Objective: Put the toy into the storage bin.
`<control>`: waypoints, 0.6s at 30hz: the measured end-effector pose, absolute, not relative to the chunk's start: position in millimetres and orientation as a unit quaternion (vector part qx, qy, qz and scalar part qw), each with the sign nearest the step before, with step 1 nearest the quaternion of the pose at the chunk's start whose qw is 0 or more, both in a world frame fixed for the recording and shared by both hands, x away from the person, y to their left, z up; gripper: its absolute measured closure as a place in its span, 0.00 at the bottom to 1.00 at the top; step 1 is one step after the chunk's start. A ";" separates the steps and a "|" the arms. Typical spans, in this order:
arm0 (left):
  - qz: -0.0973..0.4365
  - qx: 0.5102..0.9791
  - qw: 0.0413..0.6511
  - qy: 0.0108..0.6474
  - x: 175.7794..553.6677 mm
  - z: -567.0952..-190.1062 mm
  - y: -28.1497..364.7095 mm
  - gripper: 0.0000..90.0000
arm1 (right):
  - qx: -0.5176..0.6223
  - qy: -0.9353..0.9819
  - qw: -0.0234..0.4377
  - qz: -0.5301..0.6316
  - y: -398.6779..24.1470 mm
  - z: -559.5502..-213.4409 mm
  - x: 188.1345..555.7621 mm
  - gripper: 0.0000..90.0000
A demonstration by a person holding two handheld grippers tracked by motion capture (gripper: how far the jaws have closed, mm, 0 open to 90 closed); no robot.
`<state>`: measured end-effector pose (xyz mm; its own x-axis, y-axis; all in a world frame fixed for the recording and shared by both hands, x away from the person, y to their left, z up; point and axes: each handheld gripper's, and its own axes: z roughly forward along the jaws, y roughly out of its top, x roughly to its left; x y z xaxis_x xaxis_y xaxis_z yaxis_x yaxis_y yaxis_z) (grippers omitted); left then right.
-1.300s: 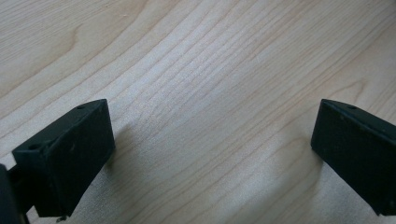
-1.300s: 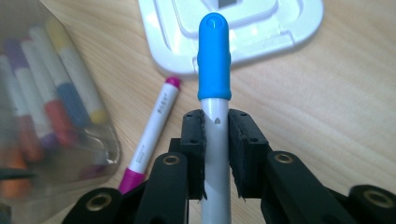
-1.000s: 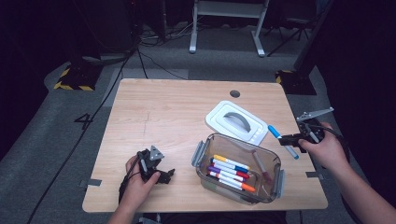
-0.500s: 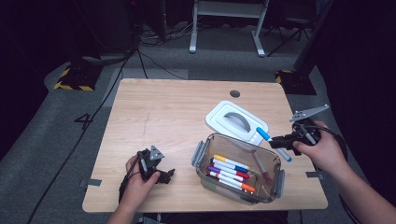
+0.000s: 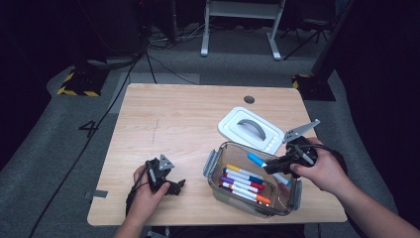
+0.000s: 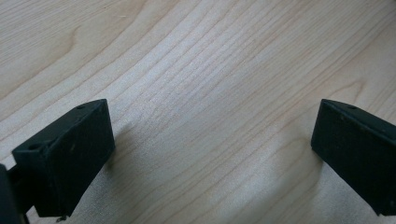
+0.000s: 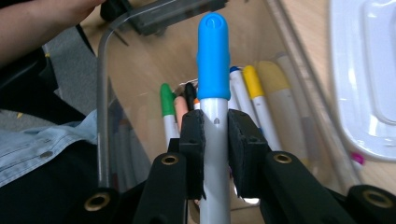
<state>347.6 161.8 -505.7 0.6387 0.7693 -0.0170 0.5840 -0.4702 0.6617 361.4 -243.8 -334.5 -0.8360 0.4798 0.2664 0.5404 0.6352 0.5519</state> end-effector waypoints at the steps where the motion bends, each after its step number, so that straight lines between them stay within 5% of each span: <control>1: 0.143 0.845 0.324 0.400 347.6 -505.7 161.8 0.00 | -0.277 -0.905 0.051 -0.318 -239.9 -336.8 360.5 0.86; 18: 0.141 0.845 0.325 0.401 348.1 -505.8 161.5 0.00 | -0.224 -0.931 0.110 -0.266 -180.3 -380.6 349.8 0.86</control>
<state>348.1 161.5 -505.8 0.6392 0.7687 -0.0217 0.5854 -0.4680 0.6620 349.8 -180.3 -380.6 -0.8757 0.3578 0.3242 0.4751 0.7583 0.4464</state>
